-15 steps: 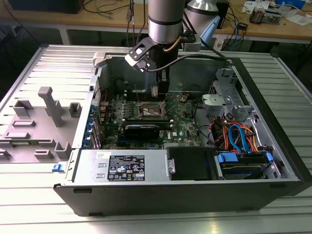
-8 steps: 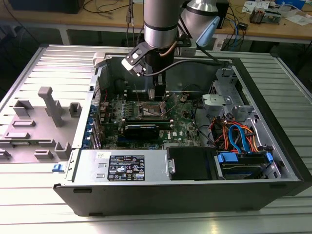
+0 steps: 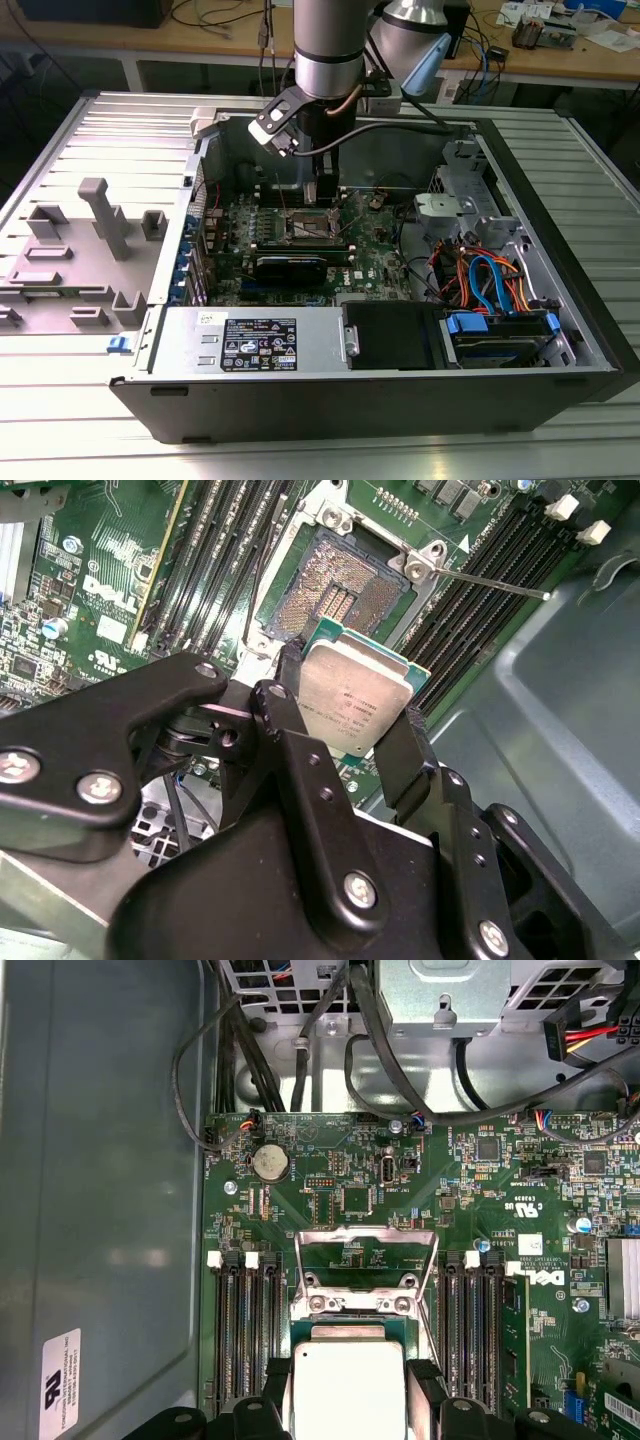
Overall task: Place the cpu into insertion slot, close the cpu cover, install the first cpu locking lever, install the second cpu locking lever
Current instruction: 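Place the cpu into insertion slot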
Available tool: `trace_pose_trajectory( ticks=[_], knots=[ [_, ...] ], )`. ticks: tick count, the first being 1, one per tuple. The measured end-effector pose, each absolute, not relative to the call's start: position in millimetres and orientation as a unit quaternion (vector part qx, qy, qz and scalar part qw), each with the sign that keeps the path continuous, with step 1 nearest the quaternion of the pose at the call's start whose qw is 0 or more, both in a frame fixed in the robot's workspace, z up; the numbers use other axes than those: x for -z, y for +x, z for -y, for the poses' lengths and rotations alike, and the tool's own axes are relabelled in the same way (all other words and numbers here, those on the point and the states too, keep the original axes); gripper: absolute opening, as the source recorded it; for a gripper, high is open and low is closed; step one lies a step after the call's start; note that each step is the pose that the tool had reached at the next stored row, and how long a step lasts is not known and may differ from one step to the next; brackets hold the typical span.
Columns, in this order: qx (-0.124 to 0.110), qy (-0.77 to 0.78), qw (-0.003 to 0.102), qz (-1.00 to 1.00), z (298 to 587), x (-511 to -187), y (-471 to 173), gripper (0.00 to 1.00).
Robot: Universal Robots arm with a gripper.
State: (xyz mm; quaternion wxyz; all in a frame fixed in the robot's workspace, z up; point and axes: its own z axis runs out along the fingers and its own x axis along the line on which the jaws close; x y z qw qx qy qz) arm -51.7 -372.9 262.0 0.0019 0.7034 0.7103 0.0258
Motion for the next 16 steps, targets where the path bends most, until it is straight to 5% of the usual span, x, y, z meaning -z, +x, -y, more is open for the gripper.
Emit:
trace_pose_trajectory(
  ticks=[16],
  knots=[
    [-0.026, 0.702, 0.002, -0.712, 374, -241, -65, 0.54]
  ],
)
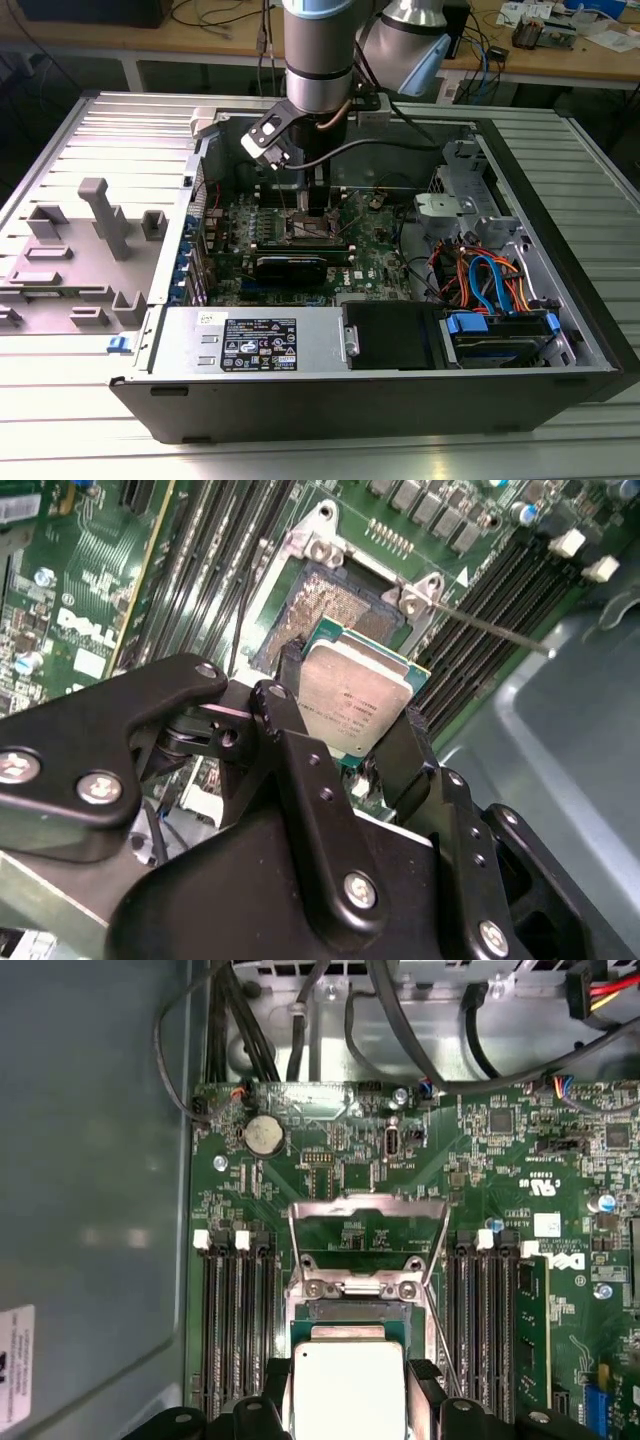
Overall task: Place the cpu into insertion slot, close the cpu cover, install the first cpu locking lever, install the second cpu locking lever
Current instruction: 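Place the cpu into insertion slot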
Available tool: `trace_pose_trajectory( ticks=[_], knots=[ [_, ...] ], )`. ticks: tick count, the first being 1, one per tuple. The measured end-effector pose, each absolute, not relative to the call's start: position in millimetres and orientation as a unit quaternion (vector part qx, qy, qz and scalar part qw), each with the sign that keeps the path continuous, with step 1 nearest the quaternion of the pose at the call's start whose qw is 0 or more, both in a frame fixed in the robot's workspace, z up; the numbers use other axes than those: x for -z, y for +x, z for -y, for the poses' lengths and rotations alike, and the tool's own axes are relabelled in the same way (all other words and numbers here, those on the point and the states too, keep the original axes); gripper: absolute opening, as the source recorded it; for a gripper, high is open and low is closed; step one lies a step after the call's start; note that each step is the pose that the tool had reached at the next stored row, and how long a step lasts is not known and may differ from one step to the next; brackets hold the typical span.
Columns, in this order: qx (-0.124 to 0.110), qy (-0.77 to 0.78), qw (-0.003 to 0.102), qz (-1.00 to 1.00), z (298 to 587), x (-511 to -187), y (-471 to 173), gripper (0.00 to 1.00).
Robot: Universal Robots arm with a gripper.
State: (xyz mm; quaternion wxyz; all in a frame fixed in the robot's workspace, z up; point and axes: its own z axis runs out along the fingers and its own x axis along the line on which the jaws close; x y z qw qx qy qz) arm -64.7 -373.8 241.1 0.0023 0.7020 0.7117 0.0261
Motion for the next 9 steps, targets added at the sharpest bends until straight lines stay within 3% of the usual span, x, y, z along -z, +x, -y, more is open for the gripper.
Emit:
trace_pose_trajectory(
  ticks=[3, 9],
  knots=[
    [-0.036, 0.701, 0.012, -0.713, 374, -238, -68, 0.54],
    [-0.036, 0.701, 0.012, -0.713, 374, -227, -69, 0.54]
  ],
)
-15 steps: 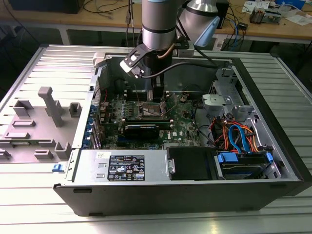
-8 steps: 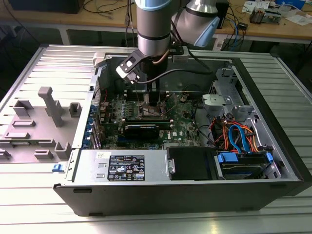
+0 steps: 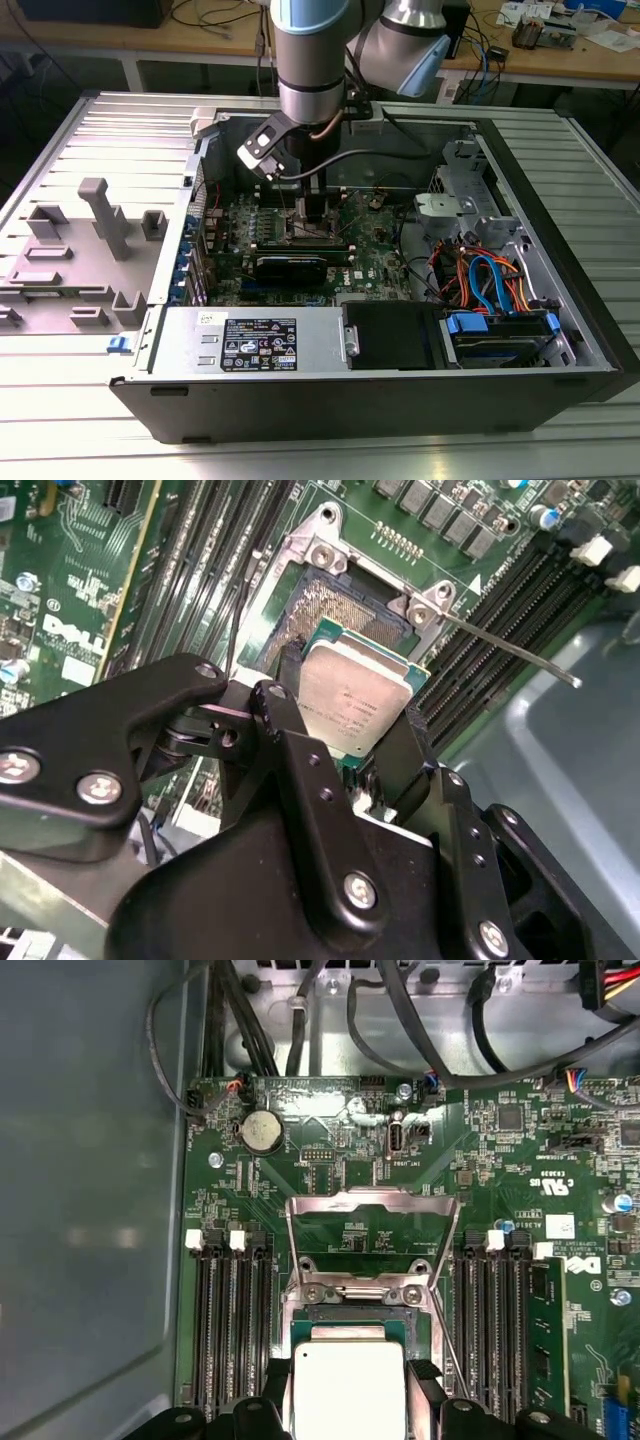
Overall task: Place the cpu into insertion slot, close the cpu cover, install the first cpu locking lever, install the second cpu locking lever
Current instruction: 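Place the cpu into insertion slot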
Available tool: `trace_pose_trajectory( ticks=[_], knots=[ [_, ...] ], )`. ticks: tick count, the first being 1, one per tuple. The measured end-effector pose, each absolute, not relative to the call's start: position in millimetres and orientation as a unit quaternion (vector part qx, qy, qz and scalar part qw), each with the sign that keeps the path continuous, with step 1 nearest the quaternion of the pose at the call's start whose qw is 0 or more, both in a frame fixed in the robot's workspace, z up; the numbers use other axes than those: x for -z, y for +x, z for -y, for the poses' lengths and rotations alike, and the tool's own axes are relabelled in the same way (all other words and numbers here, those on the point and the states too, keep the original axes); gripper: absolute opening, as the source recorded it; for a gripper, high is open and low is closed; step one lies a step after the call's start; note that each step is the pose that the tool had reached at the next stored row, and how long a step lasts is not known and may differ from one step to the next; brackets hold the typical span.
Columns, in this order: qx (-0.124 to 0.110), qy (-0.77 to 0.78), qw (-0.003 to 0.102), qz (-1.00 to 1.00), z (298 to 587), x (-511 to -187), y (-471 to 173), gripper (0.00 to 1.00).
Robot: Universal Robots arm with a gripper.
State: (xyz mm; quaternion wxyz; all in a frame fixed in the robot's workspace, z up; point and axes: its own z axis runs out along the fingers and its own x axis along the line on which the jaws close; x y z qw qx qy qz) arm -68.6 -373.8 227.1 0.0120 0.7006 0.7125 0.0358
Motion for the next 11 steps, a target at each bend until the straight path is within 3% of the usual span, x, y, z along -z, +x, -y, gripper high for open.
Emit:
trace_pose_trajectory(
  ticks=[11],
  knots=[
    [-0.036, 0.701, 0.012, -0.713, 373.8, -221.2, -68.7, 0.54]
  ],
)
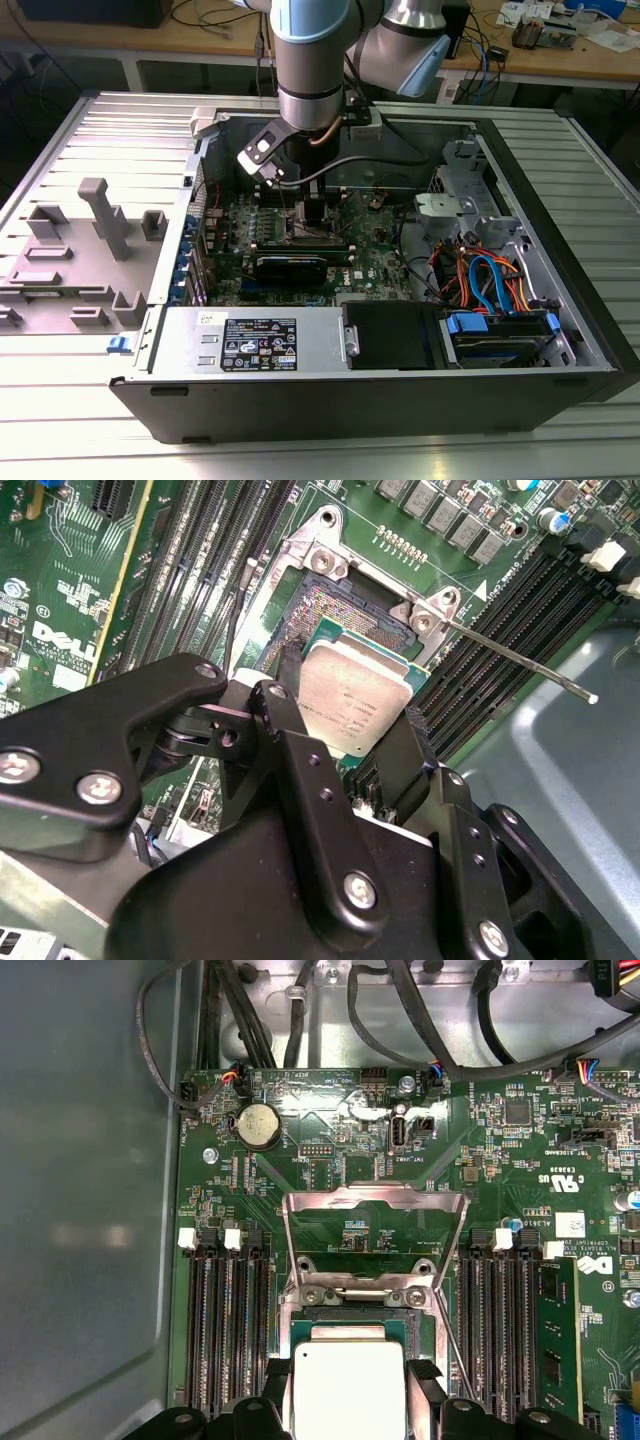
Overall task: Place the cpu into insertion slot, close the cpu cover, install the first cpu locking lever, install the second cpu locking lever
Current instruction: 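Place the cpu into insertion slot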
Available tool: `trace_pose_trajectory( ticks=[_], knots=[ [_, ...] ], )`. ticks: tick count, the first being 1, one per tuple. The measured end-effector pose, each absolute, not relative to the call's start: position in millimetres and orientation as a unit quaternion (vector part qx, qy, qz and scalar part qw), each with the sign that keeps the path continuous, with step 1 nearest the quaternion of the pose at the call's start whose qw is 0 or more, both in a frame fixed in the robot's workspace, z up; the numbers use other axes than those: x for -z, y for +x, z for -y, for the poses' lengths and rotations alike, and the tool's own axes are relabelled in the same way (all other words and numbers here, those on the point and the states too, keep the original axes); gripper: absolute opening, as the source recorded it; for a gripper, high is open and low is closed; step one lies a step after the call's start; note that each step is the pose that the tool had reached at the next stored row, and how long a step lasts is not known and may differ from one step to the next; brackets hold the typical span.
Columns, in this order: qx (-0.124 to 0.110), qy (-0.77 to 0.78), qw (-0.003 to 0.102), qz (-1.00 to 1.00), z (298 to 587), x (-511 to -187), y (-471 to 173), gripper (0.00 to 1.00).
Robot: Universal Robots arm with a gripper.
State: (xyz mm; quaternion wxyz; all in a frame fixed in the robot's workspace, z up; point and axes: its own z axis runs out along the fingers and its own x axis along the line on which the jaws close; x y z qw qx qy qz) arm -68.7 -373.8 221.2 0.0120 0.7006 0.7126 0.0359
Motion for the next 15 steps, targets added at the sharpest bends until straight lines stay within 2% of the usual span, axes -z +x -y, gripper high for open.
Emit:
trace_pose_trajectory(
  ticks=[15],
  knots=[
    [-0.036, 0.705, 0.012, -0.708, 375.6, -212.0, -68.8, 0.54]
  ],
)
